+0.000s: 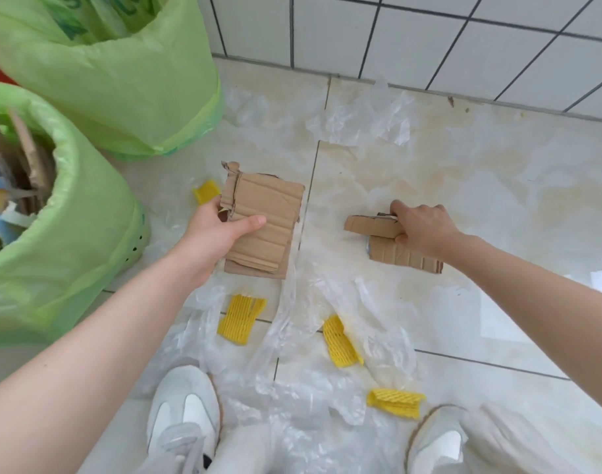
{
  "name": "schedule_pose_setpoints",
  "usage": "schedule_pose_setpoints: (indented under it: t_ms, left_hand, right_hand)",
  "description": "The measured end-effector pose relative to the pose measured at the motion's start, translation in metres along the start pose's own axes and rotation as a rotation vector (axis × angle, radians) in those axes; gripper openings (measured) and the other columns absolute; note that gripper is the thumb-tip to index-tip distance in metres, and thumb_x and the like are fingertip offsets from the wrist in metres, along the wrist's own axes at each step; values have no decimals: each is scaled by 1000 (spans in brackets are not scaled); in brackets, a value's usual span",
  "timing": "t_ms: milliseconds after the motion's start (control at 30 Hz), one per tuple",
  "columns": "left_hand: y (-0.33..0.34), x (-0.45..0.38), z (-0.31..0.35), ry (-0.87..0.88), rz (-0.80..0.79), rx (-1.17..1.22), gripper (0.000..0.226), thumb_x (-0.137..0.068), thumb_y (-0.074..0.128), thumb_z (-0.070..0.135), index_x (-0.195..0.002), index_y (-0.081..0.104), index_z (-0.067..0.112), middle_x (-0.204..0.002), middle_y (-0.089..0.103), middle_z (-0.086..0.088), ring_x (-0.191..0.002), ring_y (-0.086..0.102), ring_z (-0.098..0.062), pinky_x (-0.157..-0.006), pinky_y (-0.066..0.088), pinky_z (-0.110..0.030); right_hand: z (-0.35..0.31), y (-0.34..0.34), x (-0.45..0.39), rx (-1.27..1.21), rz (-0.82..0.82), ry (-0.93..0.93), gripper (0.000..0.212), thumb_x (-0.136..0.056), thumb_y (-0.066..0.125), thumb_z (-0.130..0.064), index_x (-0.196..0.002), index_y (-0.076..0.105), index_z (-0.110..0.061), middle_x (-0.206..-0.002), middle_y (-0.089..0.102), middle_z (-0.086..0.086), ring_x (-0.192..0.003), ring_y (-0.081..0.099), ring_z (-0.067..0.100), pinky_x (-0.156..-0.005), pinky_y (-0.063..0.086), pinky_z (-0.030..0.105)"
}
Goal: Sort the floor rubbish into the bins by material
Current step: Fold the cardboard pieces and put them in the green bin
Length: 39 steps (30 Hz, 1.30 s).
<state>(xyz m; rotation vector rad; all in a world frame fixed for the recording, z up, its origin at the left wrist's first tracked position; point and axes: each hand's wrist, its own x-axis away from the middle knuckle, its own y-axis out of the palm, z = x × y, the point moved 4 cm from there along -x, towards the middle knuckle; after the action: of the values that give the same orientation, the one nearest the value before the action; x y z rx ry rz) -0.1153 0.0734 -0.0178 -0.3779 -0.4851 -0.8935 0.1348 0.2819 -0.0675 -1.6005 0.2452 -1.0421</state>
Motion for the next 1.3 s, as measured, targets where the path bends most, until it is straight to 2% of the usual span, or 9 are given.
schedule_pose_setpoints:
  t_ms: [167, 333, 500, 567, 700, 933, 1033, 1133, 1300]
  left_hand:
    - [-39, 27, 0, 53, 100, 34, 34, -75, 78, 13, -104, 63, 22, -103, 72, 4, -96, 69, -12, -89, 53, -34]
    - [-74, 59, -1, 99, 210, 72, 41, -74, 79, 11, -111, 62, 16, -106, 72, -2, -99, 68, -17, -93, 53, -41]
    - [-104, 93, 11, 183, 322, 75, 39, -77, 76, 8, -113, 63, 15, -107, 72, -2, -100, 68, -17, -95, 52, -40]
    - [-117, 106, 21, 228, 373, 62, 34, -79, 73, 7, -111, 63, 14, -104, 71, 0, -97, 67, -15, -93, 52, -37]
    - [-141, 130, 43, 345, 483, 31, 27, -81, 71, 9, -106, 64, 16, -99, 70, 6, -90, 66, -8, -82, 51, -27]
    - [-191, 151, 70, 478, 717, 89, 26, -71, 74, 19, -93, 63, 26, -98, 72, 6, -94, 69, -10, -90, 54, -40]
    - [-205, 160, 79, 559, 884, 41, 25, -76, 73, 19, -96, 59, 25, -92, 69, 12, -86, 67, -2, -88, 55, -33]
    - [-218, 164, 86, 621, 1013, -14, 33, -76, 71, 24, -105, 56, 16, -93, 67, 11, -87, 67, -9, -85, 54, -35]
    - [-238, 157, 85, 625, 1122, -79, 36, -78, 71, 26, -101, 43, 20, -86, 53, 16, -75, 55, 0, -80, 50, -26]
  right_hand:
    - [-12, -18, 14, -51, 87, 17, 33, -84, 57, -21, -112, 42, -16, -78, 52, 8, -77, 54, 32, -70, 33, 36]
    - [-57, -61, 46, -303, 272, -61, 31, -85, 54, -16, -112, 40, -12, -80, 55, 11, -75, 52, 35, -60, 35, 35]
    - [-122, -100, 75, -598, 211, -206, 24, -88, 54, -17, -107, 40, -16, -80, 51, 0, -72, 48, 24, -51, 32, 26]
    - [-143, -112, 81, -724, 159, -236, 21, -88, 52, -17, -106, 42, -14, -87, 55, 3, -77, 53, 22, -58, 40, 28]
    - [-184, -140, 88, -886, 96, -286, 32, -79, 52, -25, -110, 50, -19, -104, 63, 9, -95, 61, 26, -85, 51, 48]
    - [-249, -191, 84, -1089, 43, -396, 31, -83, 57, -14, -113, 58, -23, -104, 68, -4, -97, 66, 14, -89, 53, 37]
    - [-274, -209, 79, -1175, 19, -419, 34, -84, 61, -12, -117, 59, -20, -108, 68, -1, -97, 68, 17, -89, 54, 45]
    - [-296, -223, 73, -1198, 38, -423, 35, -84, 63, -14, -118, 58, -19, -108, 69, 2, -94, 69, 19, -87, 55, 48]
    - [-335, -231, 64, -1149, -43, -383, 25, -78, 67, -19, -102, 66, -11, -107, 70, 15, -100, 68, 30, -90, 52, 50]
